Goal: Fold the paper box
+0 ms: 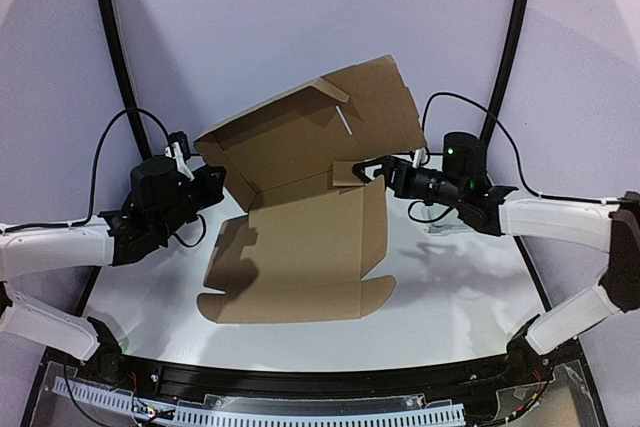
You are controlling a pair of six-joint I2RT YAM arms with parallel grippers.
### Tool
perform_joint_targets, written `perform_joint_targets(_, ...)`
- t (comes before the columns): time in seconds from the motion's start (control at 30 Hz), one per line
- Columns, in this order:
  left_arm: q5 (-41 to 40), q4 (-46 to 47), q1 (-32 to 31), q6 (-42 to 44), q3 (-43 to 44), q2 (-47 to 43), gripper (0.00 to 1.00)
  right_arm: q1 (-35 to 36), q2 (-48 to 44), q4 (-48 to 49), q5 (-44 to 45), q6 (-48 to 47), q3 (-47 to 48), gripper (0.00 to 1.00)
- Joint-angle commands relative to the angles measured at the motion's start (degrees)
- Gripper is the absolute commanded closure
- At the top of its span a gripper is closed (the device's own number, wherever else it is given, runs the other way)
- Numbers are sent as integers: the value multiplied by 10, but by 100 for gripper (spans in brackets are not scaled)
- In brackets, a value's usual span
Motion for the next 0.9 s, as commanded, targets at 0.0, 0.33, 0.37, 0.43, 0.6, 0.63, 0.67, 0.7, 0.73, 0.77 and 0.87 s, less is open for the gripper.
perform_joint_targets(0.0,-5,2,-15,-17,9,-34,99,6,-52,-113,78,-73,19,2)
perform_joint_targets(0.33,-55,-85,-15,-16,23,-42,99,-7,-223,-284,168,-147,28,2)
perform_joint_targets(0.37,-57,-90,-15,-16,24,-42,99,-8,-238,-300,175,-152,29,2)
perform_joint_targets(0.43,-55,-98,-15,-11,27,-42,99,-10,-268,-326,183,-165,31,2)
perform_joint_targets(0.6,-38,-125,-14,12,34,-43,99,-31,-301,-360,270,-200,45,2)
perform_joint_targets(0.63,-33,-130,-14,16,37,-43,99,-43,-295,-367,294,-200,55,2)
perform_joint_targets(0.67,-22,-134,-14,25,40,-43,99,-65,-285,-377,294,-195,68,2)
perform_joint_targets(0.7,-15,-136,-14,30,42,-42,99,-88,-269,-383,282,-192,79,2)
perform_joint_targets(0.73,-4,-138,-14,37,45,-41,99,-103,-257,-384,254,-194,92,2)
perform_joint_targets(0.77,3,-140,-14,41,48,-39,99,-114,-241,-382,236,-198,102,2)
perform_joint_targets(0.87,12,-155,-14,46,59,-33,99,-129,-205,-384,183,-222,138,2)
